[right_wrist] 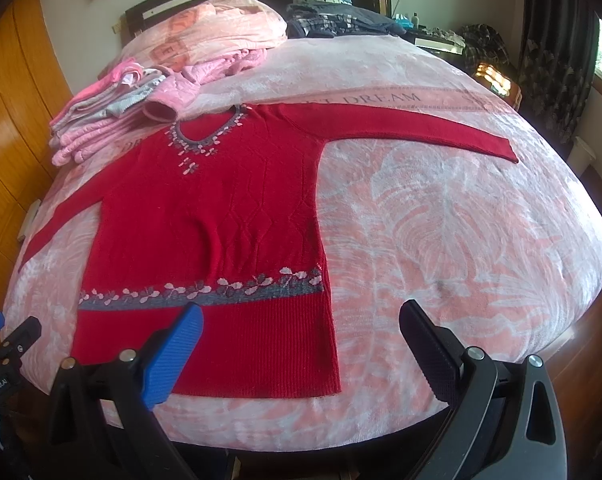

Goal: Fold small clothes

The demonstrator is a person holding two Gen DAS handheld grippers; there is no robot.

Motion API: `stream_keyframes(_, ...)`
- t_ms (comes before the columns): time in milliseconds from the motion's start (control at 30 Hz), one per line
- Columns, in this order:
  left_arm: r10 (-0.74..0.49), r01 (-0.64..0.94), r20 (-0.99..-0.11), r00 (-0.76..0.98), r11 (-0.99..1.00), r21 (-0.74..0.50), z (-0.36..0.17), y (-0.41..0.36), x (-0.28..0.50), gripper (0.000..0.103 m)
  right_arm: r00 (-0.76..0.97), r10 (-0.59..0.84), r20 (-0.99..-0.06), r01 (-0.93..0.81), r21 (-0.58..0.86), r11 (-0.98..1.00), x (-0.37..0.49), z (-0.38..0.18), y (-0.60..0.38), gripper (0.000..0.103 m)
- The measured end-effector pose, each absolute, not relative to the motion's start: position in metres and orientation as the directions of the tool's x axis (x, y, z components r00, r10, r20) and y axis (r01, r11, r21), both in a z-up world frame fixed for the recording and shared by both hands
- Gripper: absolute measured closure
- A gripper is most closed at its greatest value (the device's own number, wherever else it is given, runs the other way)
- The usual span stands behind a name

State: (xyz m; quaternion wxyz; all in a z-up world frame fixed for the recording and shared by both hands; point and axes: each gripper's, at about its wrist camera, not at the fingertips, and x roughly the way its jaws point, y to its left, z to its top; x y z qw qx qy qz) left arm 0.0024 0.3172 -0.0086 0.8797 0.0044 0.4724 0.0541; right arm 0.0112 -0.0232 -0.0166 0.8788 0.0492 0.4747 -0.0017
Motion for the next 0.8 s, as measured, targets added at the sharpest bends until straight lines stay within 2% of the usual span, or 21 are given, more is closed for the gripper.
stream_keyframes(300, 0.090, -0.084, -0.833, 0.546, 0.995, 0.053, -0.015, 0.315, 0.010, 0.003, 0.542, 0.047, -0.839, 0.052, 0.090, 0.995, 0.018, -0.024, -0.028, 0.004)
stream_keyframes(433, 0.024, -0.055, -0.820, 0.572, 0.998, -0.010, -0.024, 0.314, 0.022, 0.003, 0.551, 0.083, -0.830, 0.030, 0.119, 0.992, 0.032, -0.029, -0.044, 0.004)
stream_keyframes(567, -0.035, -0.063, -0.842, 0.538, 0.995, -0.082, -0.044, 0.311, 0.064, 0.003, 0.537, 0.092, -0.839, 0.049, 0.140, 0.989, 0.070, -0.040, -0.097, 0.004)
stream_keyframes(700, -0.027, -0.070, -0.854, 0.519, 0.995, -0.074, -0.053, 0.292, 0.117, 0.003, 0.546, -0.053, -0.836, 0.159, 0.042, 0.986, 0.117, -0.042, -0.170, 0.004)
stream_keyframes(800, -0.031, -0.057, -0.849, 0.527, 0.996, -0.072, -0.053, 0.269, 0.157, 0.003, 0.536, -0.044, -0.843, 0.227, 0.094, 0.969, 0.155, -0.046, -0.233, 0.004)
